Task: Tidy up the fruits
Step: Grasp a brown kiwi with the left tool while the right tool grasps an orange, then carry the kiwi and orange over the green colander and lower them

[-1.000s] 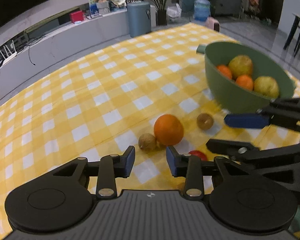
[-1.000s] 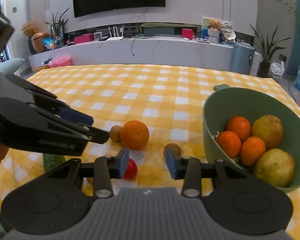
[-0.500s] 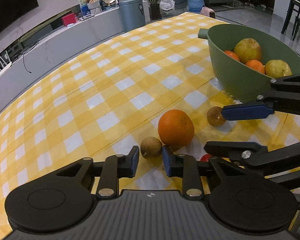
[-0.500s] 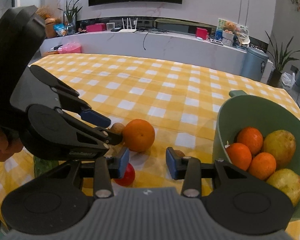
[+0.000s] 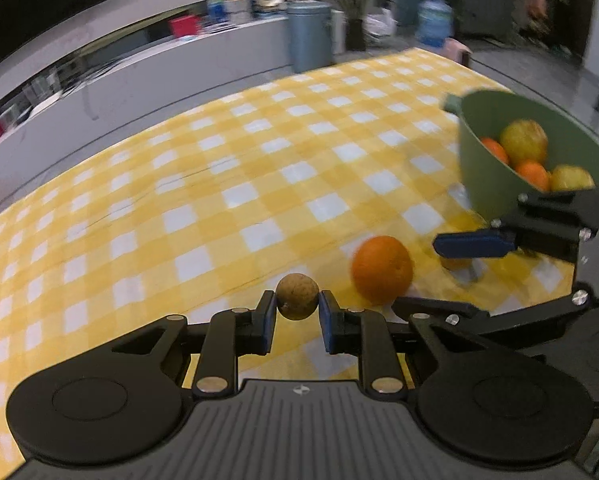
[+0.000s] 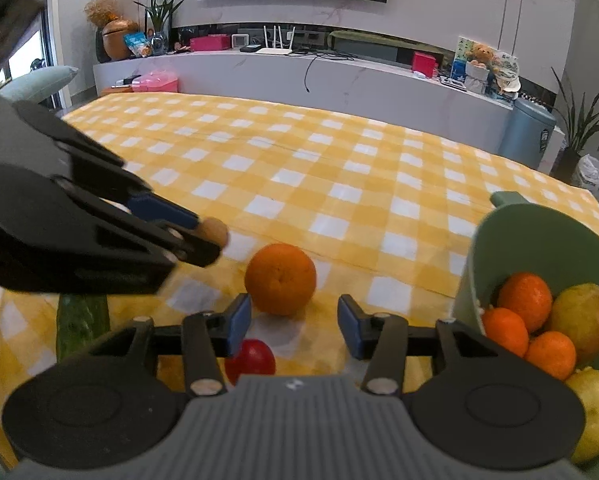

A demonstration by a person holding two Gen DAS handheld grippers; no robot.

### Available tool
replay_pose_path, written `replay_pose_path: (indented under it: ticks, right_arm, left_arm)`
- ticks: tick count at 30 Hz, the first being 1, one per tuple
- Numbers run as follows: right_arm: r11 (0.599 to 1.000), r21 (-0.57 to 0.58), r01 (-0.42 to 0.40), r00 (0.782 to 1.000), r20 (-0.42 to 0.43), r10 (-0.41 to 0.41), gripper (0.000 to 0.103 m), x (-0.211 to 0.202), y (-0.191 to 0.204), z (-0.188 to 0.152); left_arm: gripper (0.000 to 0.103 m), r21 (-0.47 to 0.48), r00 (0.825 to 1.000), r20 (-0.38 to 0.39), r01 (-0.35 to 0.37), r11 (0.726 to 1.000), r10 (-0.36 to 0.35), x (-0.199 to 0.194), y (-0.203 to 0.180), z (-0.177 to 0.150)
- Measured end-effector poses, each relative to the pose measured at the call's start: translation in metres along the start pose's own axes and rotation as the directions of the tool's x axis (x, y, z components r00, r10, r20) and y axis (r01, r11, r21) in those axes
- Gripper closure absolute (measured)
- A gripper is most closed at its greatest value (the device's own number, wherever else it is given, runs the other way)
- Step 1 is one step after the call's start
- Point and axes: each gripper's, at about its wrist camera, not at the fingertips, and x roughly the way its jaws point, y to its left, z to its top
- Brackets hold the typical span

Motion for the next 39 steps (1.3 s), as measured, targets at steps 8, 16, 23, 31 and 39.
replay_pose_path:
  ticks: [8,16,23,31,39]
  right_arm:
    - [0.999,0.038,0.0,1.0,0.003,0.0,0.051,0.018,0.0,0.009]
    - [0.998,0.067,-0.02,1.0,-0.007,0.021,0.06,0.024,0.0,0.009]
    - [0.997,0.066,-0.041,0.999,0.014,0.04,0.061,0.006,0.003,0.012]
    - [0.997,0.06,-0.039,0.997,0.069,0.034,0.061,-0.041,0.002,0.008]
    - [0.996,0.083,-0.019,0.992,0.127,0.009,0.061,-0.097,-0.013,-0.001]
  left_arm:
    - [0.078,-0.099,1.0,0.011,-0.01,0.995,0.011,-0.018,0.017,-0.001]
    - [0.078,-0.104,1.0,0.005,-0.008,0.995,0.009,-0.027,0.009,-0.003]
    - [0.078,-0.122,1.0,0.017,-0.004,0.992,0.007,-0.044,0.001,-0.003]
    - [0.078,-0.091,0.999,0.051,0.009,0.996,-0.004,-0.068,-0.022,0.002]
    - [0.084,-0.06,0.995,0.097,0.016,0.998,-0.01,-0.092,-0.048,0.011]
